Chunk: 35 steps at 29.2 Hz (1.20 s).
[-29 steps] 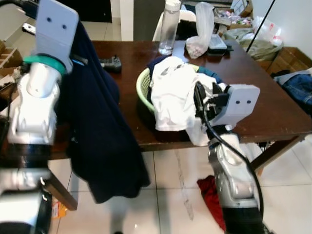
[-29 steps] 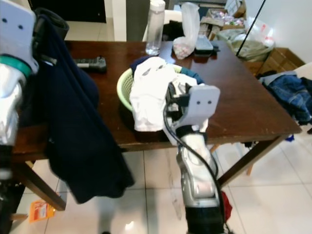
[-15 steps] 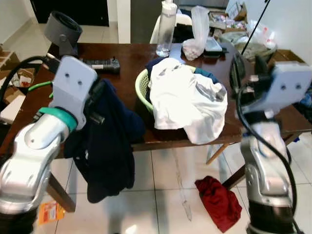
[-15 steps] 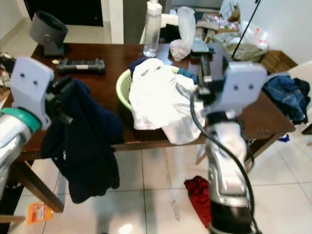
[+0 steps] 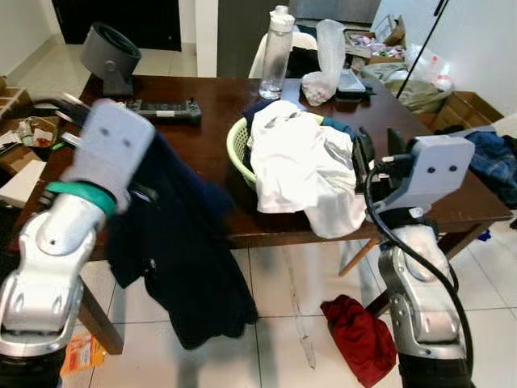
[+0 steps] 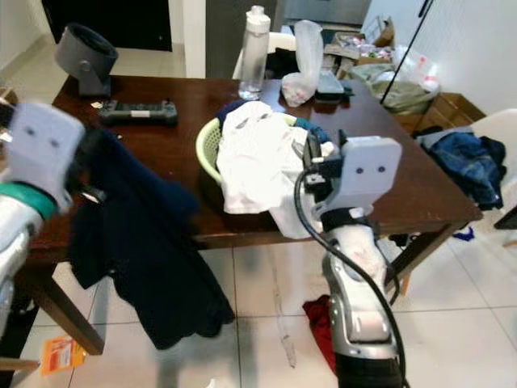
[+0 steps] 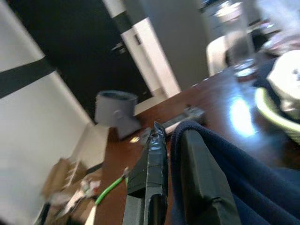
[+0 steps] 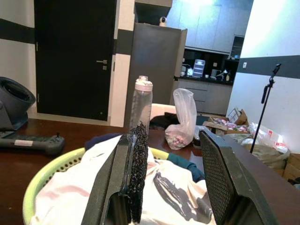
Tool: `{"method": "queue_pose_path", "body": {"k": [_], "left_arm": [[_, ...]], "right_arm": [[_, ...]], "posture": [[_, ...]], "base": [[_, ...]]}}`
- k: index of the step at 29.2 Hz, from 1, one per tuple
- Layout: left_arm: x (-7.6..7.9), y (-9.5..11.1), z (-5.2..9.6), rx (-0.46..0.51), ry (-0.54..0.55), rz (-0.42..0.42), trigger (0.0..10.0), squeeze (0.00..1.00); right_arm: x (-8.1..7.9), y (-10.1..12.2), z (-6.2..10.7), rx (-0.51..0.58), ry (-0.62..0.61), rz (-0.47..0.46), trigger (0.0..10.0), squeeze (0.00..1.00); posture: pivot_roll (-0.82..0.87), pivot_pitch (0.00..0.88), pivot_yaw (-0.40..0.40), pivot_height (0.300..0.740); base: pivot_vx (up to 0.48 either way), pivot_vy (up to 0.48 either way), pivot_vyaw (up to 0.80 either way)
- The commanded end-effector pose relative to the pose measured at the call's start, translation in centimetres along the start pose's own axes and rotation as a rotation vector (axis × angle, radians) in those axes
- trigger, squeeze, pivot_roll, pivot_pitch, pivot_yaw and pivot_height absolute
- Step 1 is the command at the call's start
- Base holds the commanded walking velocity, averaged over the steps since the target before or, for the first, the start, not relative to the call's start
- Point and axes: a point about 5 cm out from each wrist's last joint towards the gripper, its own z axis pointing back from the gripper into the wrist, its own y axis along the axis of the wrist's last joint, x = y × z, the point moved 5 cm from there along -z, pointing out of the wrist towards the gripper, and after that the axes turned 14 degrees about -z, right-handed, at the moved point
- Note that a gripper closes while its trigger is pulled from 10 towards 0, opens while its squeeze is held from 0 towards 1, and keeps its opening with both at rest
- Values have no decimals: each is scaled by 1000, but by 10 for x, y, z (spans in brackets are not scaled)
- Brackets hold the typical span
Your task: Hang hanger
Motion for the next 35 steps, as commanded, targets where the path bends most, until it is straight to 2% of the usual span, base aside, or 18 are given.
{"method": "queue_pose_path", "body": {"k": [1, 5, 13, 18, 20, 25, 35], "left_arm": [[-4, 3, 2, 11, 29, -11, 10000, 0], [-6, 6, 5, 40, 47, -54, 10000, 0], [-14, 7, -1, 21, 103, -7, 10000, 0], [-19, 9, -5, 20, 127, -14, 10000, 0], [-19, 9, -5, 20, 127, -14, 10000, 0], [-19, 6, -11, 22, 87, -41, 10000, 0], [-18, 4, -15, 13, 92, -23, 10000, 0]], "right_arm": [[1, -4, -2, -20, 2, -6, 10000, 0], [-5, -4, -8, -19, 28, -17, 10000, 0], [-3, -8, -11, -32, -1, -57, 10000, 0], [-3, -12, -9, -42, -11, -73, 10000, 0], [-3, -12, -9, -42, -11, -73, 10000, 0], [-13, -20, -5, -38, -30, -103, 10000, 0], [-16, -23, -4, -41, -22, -108, 10000, 0]], "posture": [[104, 5, -15, 740], [113, 12, -19, 740], [118, 23, -13, 740], [127, 42, 22, 740], [127, 42, 22, 740], [164, 46, 84, 740], [149, 46, 75, 740]], "base": [[0, 0, 0], [0, 0, 0], [0, 0, 0], [0, 0, 0], [0, 0, 0], [0, 0, 0], [0, 0, 0]]}}
